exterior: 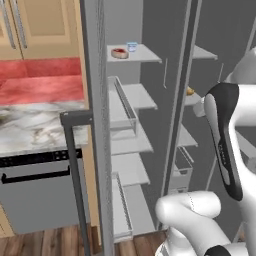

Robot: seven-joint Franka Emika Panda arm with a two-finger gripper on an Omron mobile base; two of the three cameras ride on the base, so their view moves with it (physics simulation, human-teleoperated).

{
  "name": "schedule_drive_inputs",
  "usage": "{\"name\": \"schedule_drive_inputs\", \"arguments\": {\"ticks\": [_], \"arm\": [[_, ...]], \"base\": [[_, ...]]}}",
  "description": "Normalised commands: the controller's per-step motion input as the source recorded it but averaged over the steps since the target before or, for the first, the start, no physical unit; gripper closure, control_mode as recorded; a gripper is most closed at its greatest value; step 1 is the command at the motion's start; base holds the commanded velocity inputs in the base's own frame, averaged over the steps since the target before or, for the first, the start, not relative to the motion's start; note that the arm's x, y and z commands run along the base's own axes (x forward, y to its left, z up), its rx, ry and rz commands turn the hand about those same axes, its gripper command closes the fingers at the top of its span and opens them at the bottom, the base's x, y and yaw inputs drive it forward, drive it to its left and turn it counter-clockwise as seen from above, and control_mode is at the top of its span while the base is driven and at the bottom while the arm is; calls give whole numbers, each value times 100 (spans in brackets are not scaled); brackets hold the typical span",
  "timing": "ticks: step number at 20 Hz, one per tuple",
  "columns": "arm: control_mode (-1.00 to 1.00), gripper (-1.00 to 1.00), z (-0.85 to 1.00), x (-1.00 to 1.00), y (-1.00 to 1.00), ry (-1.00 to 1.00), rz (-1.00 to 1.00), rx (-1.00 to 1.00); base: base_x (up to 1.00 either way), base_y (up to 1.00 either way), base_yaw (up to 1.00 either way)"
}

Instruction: Pick up the frozen steak from the freezer, place it on any shelf in the fridge, and close the fridge and freezer doors when done.

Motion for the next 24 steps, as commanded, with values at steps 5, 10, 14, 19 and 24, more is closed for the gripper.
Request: {"name": "schedule_drive_inputs", "arguments": {"ticks": [5,10,14,19,24], "arm": [[100,-100,0,0,0,0,0,0],[100,-100,0,0,0,0,0,0],[100,-100,0,0,0,0,0,0],[100,-100,0,0,0,0,0,0],[100,-100,0,0,0,0,0,0]], "base": [[-51,-6,0],[-16,-36,0],[0,-50,0],[-8,-31,0],[-48,-28,0]]}}
